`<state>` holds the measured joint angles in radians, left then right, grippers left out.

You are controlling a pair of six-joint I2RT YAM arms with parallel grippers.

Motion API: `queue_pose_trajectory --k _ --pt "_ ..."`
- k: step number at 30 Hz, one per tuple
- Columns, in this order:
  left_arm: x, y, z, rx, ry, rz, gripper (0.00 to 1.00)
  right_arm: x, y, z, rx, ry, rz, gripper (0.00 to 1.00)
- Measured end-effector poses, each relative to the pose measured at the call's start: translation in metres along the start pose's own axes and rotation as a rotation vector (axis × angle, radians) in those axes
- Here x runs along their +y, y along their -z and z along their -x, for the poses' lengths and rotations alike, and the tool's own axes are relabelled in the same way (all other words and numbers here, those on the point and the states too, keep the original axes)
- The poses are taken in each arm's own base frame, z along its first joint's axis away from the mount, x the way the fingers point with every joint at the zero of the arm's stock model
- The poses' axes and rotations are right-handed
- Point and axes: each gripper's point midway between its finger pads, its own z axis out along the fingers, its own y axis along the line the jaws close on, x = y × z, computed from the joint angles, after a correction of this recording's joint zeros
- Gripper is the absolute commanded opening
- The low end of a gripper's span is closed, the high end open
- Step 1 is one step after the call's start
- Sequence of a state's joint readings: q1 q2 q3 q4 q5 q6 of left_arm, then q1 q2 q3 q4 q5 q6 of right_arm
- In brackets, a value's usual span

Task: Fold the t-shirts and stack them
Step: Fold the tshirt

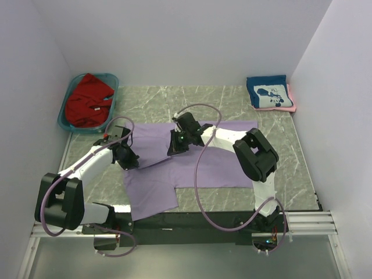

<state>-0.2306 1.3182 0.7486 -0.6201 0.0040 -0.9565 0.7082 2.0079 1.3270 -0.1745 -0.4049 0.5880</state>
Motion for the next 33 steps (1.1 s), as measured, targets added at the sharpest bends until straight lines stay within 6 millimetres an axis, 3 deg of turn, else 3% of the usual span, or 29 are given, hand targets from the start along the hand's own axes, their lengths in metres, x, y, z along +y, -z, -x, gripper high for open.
queue_pose_trajectory --k 4,5,8,15,18,20,23,28,33 --pt "0.002 0.000 -0.001 0.005 -0.012 0.006 0.02 0.002 0.001 -0.007 0.026 0.034 -0.034 0.17" --pt "0.002 0.000 -0.002 0.007 -0.015 0.006 0.02 0.001 0.001 -0.008 0.031 0.038 -0.039 0.25" --pt "0.006 -0.002 -0.004 0.014 -0.025 0.015 0.05 -0.005 0.003 -0.014 0.051 0.045 -0.066 0.35" --pt "0.016 -0.006 -0.012 0.035 -0.037 0.036 0.14 -0.016 0.011 -0.016 0.057 0.067 -0.125 0.49" --pt "0.018 -0.005 -0.013 0.040 -0.046 0.042 0.27 -0.018 0.022 -0.007 0.024 0.077 -0.138 0.52" --pt "0.022 -0.004 -0.015 0.049 -0.057 0.053 0.41 -0.024 0.034 0.002 -0.006 0.068 -0.144 0.55" --pt "0.024 -0.001 -0.017 0.054 -0.057 0.059 0.53 -0.045 0.063 0.022 -0.076 0.024 -0.167 0.55" --pt "0.026 0.009 -0.012 0.029 -0.052 0.060 0.54 -0.107 0.113 0.056 -0.204 -0.085 -0.251 0.55" --pt "-0.001 0.021 0.031 -0.061 -0.031 0.026 0.49 -0.180 0.164 0.075 -0.317 -0.221 -0.362 0.53"
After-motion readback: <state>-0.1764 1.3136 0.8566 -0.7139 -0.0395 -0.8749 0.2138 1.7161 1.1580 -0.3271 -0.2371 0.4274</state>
